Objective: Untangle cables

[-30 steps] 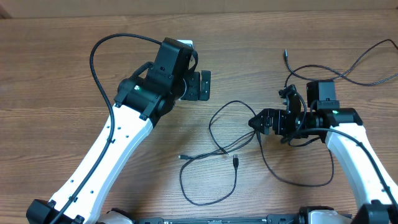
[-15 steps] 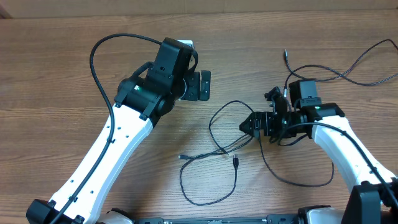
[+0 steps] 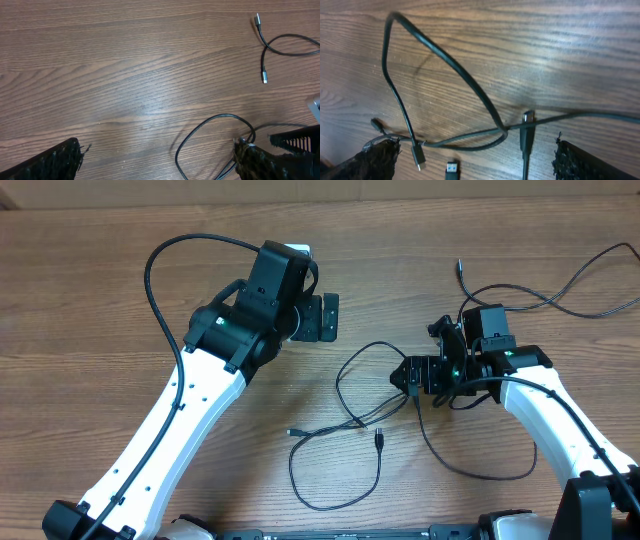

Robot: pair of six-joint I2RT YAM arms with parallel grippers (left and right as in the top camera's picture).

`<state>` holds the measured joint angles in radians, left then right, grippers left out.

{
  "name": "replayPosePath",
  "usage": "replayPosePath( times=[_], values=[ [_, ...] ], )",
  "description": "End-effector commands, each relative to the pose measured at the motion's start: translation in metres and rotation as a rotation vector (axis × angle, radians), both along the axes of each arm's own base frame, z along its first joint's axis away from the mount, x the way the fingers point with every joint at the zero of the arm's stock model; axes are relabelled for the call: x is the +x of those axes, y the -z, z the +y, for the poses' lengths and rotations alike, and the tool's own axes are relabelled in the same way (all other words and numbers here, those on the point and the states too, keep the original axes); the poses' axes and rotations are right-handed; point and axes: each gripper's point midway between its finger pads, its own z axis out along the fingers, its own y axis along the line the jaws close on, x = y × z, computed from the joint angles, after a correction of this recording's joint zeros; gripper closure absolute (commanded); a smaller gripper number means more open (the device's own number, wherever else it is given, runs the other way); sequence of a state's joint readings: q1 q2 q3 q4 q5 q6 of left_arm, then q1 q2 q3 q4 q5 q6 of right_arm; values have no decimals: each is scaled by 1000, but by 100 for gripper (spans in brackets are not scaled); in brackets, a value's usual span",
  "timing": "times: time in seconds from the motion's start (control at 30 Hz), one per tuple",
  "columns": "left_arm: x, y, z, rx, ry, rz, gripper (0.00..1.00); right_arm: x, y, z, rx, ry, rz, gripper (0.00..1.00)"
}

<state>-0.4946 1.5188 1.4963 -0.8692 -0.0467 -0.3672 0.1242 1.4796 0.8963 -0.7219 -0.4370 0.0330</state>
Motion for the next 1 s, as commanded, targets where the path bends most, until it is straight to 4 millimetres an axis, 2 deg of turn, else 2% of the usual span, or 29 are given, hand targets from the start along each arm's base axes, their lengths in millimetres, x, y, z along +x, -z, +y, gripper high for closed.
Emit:
replayPosePath(
  times=[0.0, 0.5, 0.77, 0.97],
  values=[
    [2, 1, 7, 13, -19, -3, 1, 4, 0, -1, -8, 6, -15, 0],
    [2, 1, 6, 13, -19, -3, 0, 9, 3, -2, -12, 8, -43, 0],
    [2, 1, 6, 13, -19, -3, 1, -2, 20, 1, 9, 0, -28, 0],
    [2, 1, 6, 13, -19, -3, 0, -7, 24, 4, 30, -7, -14, 7]
  ],
)
